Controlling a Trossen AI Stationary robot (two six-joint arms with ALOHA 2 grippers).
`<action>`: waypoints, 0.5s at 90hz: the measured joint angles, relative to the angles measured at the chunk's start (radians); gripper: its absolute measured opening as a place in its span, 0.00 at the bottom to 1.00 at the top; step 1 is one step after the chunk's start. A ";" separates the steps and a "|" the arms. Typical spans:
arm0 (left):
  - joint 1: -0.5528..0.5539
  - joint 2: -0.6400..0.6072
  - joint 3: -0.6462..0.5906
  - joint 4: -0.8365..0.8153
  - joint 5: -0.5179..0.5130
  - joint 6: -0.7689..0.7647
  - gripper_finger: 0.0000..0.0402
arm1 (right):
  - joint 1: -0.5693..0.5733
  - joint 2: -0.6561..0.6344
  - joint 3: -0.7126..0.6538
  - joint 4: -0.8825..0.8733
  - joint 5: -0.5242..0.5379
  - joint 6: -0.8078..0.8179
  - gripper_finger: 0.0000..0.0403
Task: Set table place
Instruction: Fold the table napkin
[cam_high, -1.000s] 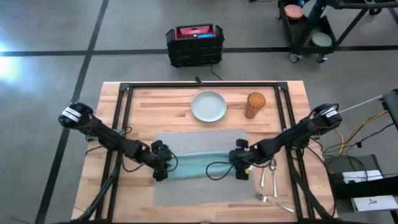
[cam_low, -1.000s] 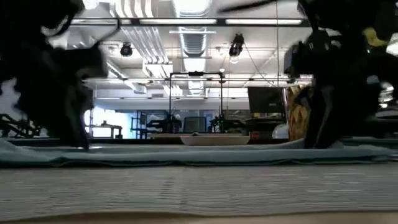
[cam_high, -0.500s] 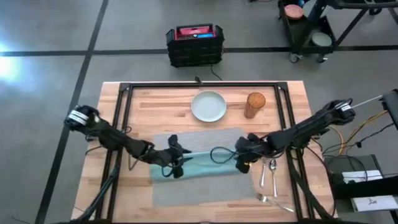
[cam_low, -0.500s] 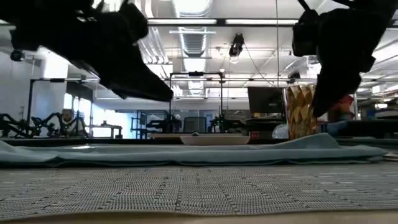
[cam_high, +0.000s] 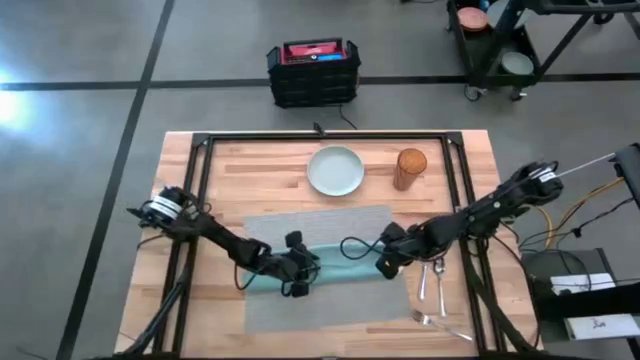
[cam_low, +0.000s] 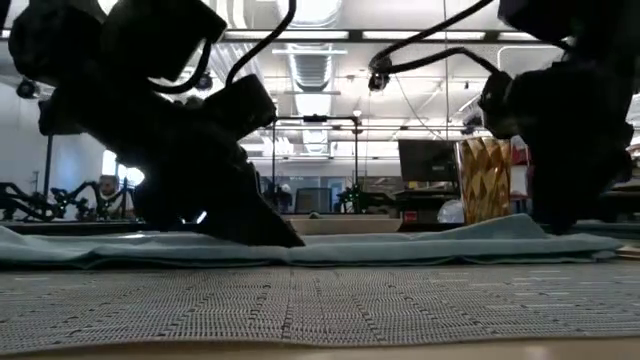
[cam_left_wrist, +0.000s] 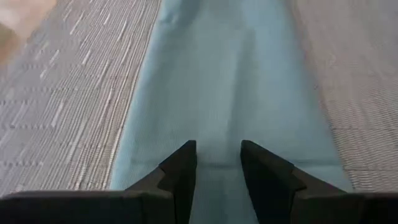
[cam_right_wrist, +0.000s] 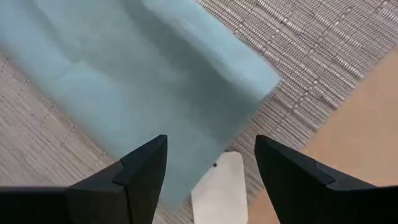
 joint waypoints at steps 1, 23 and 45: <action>0.000 0.000 0.000 0.000 0.000 0.000 0.28 | -0.001 0.004 0.000 0.000 0.000 0.000 0.55; -0.001 0.000 -0.006 0.000 -0.008 0.005 0.28 | -0.002 0.078 0.001 0.068 -0.007 0.006 0.51; 0.000 0.000 -0.006 0.000 -0.008 0.005 0.28 | -0.002 0.082 0.001 0.075 0.008 -0.014 0.46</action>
